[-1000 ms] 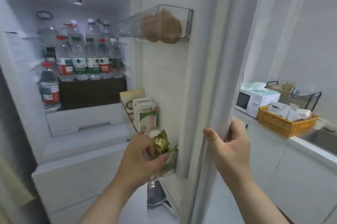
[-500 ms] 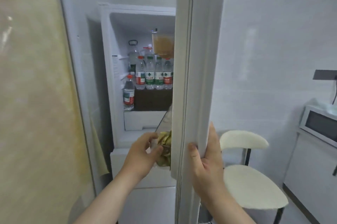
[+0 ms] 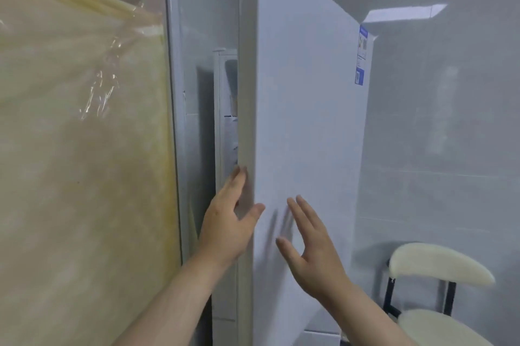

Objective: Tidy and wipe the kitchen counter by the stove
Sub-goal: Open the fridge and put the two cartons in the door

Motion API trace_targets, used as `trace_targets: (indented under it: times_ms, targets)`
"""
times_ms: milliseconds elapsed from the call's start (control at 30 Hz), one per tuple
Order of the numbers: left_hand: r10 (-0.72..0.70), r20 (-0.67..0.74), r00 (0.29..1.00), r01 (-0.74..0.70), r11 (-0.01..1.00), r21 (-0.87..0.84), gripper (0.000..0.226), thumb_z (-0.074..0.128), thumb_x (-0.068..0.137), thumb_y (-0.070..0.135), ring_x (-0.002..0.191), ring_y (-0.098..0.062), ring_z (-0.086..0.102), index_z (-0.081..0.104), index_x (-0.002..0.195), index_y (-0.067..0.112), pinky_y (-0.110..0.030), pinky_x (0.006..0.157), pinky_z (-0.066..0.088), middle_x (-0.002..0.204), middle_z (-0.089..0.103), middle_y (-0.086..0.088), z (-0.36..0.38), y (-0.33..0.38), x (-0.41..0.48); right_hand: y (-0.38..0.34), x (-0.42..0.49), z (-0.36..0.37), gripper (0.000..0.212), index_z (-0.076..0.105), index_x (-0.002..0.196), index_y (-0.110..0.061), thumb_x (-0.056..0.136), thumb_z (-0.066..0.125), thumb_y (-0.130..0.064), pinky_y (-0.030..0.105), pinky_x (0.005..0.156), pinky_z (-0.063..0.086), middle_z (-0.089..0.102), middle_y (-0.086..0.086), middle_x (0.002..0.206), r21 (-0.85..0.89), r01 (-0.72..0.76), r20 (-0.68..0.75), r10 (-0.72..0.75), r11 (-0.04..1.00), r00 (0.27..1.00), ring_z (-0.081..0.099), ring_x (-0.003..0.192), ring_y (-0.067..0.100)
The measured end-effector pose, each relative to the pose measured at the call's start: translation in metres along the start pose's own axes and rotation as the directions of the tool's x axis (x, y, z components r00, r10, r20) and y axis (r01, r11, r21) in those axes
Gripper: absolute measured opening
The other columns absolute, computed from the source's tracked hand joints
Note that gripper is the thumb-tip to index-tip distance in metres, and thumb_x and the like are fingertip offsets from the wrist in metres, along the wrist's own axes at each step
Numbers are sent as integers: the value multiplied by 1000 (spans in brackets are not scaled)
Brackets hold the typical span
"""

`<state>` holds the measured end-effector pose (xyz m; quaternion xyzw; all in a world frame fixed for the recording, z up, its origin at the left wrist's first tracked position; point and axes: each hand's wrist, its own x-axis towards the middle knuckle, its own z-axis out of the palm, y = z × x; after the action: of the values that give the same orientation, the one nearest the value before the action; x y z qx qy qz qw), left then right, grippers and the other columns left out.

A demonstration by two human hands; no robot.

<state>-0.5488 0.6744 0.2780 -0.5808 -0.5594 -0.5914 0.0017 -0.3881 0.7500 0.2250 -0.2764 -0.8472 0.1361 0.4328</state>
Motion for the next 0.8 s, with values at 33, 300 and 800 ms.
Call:
trace_targets:
  times_ms: [33,300,800]
  targets:
    - [-21,-16,1000,21,1000,7,75,65,91,22,142,3,25,22,150,39,-37,117,33,149,21,31,-2,-8,4,2,10,-3,60,9,139,-62,94,46,-53,17,114,12,-2,-36,155,-1,5,1,-5,1000,1000,-1,142,-15]
    - [-89,-19,996,91,967,237,81,47,99,8,143,-13,32,5,136,67,-30,117,30,159,28,5,-21,-64,52,13,92,11,64,5,151,-46,100,43,-42,20,116,6,-9,-28,158,-82,32,18,-30,996,999,-8,145,-8]
    - [-163,-87,983,184,904,386,101,64,84,54,118,-15,51,-16,145,53,-28,82,49,142,30,8,-7,-211,181,92,242,109,75,10,156,-33,83,22,-51,42,121,0,-8,-5,162,-496,-24,-55,-4,868,998,-7,152,24]
